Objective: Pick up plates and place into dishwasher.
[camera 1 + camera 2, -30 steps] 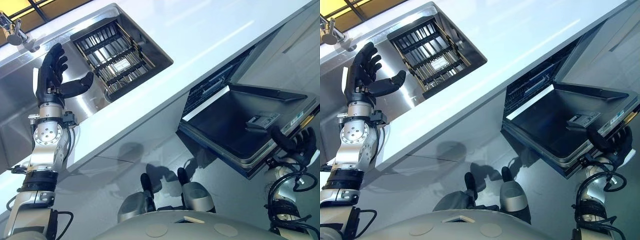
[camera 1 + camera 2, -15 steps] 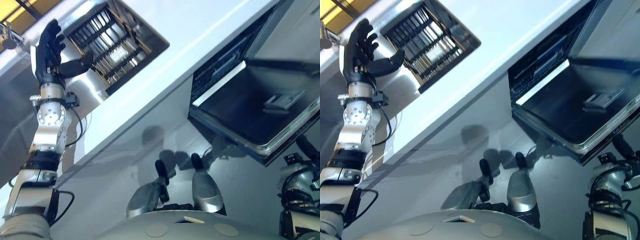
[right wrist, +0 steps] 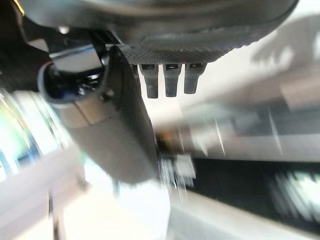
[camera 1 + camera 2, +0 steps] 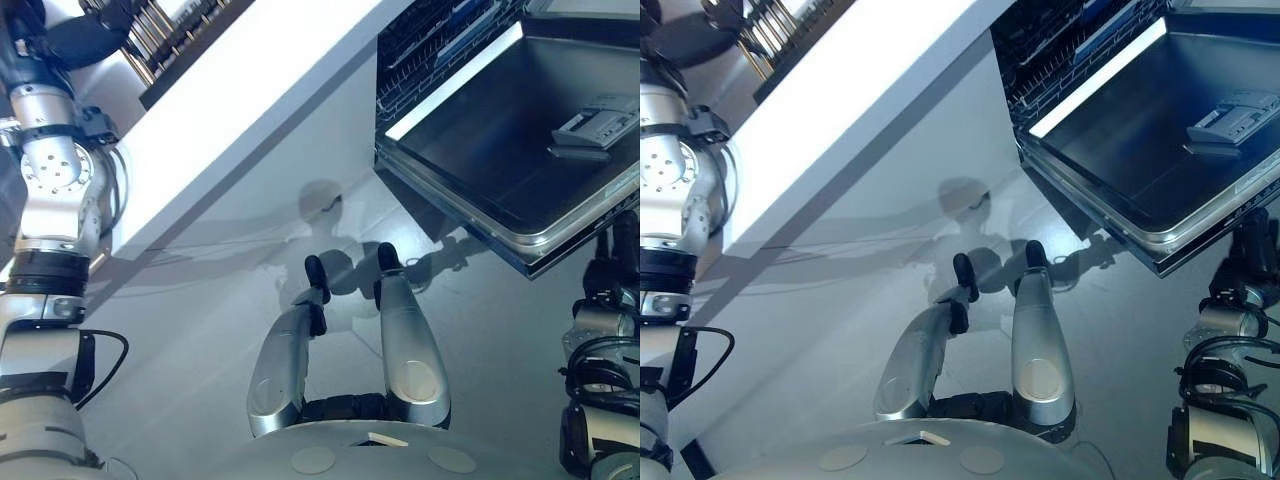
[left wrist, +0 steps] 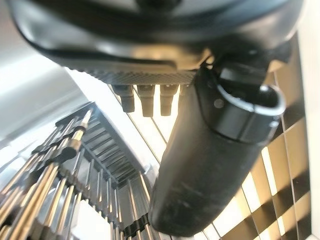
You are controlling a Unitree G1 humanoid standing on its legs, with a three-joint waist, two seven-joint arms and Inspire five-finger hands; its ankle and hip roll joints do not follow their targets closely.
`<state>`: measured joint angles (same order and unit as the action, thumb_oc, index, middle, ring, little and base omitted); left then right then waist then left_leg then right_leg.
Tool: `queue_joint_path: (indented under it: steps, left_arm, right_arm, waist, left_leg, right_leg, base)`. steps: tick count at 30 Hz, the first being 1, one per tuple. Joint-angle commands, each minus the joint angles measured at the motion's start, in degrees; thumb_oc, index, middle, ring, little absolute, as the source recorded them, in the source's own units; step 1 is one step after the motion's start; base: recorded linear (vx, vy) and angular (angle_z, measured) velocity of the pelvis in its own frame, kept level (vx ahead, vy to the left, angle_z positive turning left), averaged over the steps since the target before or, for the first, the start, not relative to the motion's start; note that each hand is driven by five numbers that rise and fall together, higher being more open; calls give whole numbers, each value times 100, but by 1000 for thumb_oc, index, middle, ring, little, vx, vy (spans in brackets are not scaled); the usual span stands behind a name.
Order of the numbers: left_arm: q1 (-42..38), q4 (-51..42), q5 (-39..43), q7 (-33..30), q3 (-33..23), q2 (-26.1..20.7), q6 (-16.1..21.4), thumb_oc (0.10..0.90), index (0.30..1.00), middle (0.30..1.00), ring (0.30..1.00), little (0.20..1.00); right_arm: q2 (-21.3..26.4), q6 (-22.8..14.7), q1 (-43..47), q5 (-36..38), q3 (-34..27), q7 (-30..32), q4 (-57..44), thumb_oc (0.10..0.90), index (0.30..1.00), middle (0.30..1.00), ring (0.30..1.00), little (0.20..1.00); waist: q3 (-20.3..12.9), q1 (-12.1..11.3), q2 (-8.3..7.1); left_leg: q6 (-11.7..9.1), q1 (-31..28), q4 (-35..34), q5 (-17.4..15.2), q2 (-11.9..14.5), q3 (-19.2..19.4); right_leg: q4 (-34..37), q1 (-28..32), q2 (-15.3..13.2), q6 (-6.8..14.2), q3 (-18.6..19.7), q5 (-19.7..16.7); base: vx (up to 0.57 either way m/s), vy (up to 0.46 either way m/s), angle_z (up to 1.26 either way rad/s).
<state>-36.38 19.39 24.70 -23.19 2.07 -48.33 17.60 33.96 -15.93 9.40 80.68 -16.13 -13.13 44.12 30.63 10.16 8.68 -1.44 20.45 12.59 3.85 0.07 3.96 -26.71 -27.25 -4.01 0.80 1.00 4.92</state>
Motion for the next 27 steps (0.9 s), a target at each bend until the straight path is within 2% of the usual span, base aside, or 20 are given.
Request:
queue_joint_path:
  steps: [1,5,6,10,13,18,20,27]
  left_arm:
    - [-179,-257,-134,-109,-211,6,570,800,900,900,900,900]
    - [-117,-223,-175,-149,-216,-17,636,800,900,900,900,900]
    - [-128,-206,-227,-185,-203,14,642,800,900,900,900,900]
    - [-276,-42,-232,-181,-183,15,683,800,900,900,900,900]
    - [-371,67,-188,-152,-171,-23,718,800,900,900,900,900]
    - [-522,233,-161,-57,-126,-31,699,800,900,900,900,900]
    - [-554,251,-172,-8,-114,8,644,800,900,900,900,900]
    - [-374,307,-32,139,-215,74,734,800,900,900,900,900]
  right_arm:
    - [-298,929,564,-56,1568,-2399,-1797,800,900,900,900,900]
    - [-400,1129,790,-35,1897,-2888,-2904,800,900,900,900,900]
    - [-484,1249,1065,-238,2146,-2948,-3715,800,900,900,900,900]
    - [-633,1508,1761,-826,2491,-2674,-4822,800,900,900,900,900]
    - [-640,1617,2113,-1163,2640,-2598,-5288,800,900,900,900,900]
    - [-740,1627,2560,-1331,2773,-2176,-5752,800,900,900,900,900]
    - [-913,1613,2659,-1310,2741,-1747,-5870,800,900,900,900,900]
    - [-1154,1065,2430,-1854,2354,-227,-5327,800,900,900,900,900]
  waist:
    - [-84,-230,-478]
    - [-84,-261,-561]
    - [-84,-287,-598]
    - [-84,-349,-632]
    - [-84,-386,-647]
    - [-84,-458,-667]
    - [-84,-495,-670]
    - [-85,-533,-695]
  left_leg:
    - [255,-7,853,-828,-172,-18]
    - [255,-27,708,-732,-172,-15]
    - [256,-74,655,-726,-182,2]
    - [249,-158,533,-686,-203,59]
    - [266,-204,501,-677,-220,87]
    - [314,-298,538,-711,-249,101]
    - [339,-371,552,-734,-274,112]
    - [385,-720,434,-765,-309,144]
  right_leg:
    - [330,329,195,-226,-184,0]
    - [538,374,199,-175,-171,-131]
    - [653,433,196,-138,-160,-177]
    - [912,564,204,-83,-125,-300]
    - [991,633,207,-73,-99,-342]
    - [995,764,201,-72,-74,-351]
    - [1007,851,180,-61,-66,-362]
    - [1111,1181,126,-17,-57,-394]
  base:
    - [-25,-21,-21]
    - [-6,10,-23]
    - [-5,50,-36]
    - [-11,65,-47]
    - [-13,82,-52]
    - [9,68,-12]
    - [22,77,26]
    - [13,88,63]
